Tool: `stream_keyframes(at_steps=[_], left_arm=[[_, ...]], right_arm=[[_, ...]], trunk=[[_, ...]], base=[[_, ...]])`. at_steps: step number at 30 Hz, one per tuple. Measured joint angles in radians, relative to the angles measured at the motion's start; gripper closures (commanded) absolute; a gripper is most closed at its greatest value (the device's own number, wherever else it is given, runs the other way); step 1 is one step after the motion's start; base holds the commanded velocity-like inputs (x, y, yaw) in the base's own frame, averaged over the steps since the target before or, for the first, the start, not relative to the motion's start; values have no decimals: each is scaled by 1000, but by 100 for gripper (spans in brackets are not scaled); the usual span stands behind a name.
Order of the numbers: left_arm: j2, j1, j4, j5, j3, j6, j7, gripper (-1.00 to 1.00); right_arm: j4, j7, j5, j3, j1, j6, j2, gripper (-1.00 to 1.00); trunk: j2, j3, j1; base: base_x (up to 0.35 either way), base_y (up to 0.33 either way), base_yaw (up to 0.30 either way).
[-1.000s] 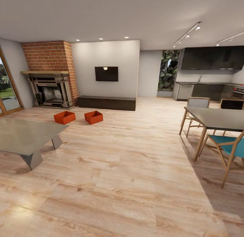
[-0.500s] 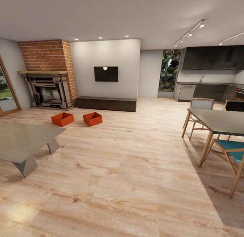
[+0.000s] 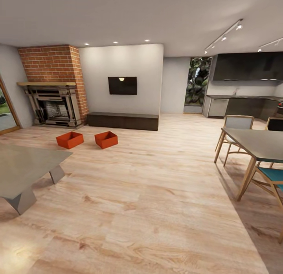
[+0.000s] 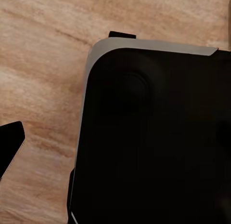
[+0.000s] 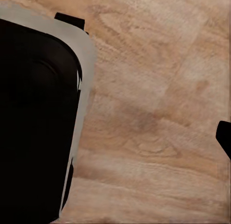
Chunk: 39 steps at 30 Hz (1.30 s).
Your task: Move the two storage containers from the living room to the garage. In the garage, place one container on the floor and stack the other container on top of it (either order is fine).
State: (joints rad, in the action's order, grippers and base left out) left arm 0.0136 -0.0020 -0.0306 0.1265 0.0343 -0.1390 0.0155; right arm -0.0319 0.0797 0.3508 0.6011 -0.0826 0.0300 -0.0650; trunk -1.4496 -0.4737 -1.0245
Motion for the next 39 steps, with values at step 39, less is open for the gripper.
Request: stream_keyframes(at_steps=[39], left_arm=[[0,0,0,2,0,-1,0,-100]], right_arm=[[8,2,-11,8,1,92,26,-100]], trunk=[[0,0,0]], base=[[321,0,0]])
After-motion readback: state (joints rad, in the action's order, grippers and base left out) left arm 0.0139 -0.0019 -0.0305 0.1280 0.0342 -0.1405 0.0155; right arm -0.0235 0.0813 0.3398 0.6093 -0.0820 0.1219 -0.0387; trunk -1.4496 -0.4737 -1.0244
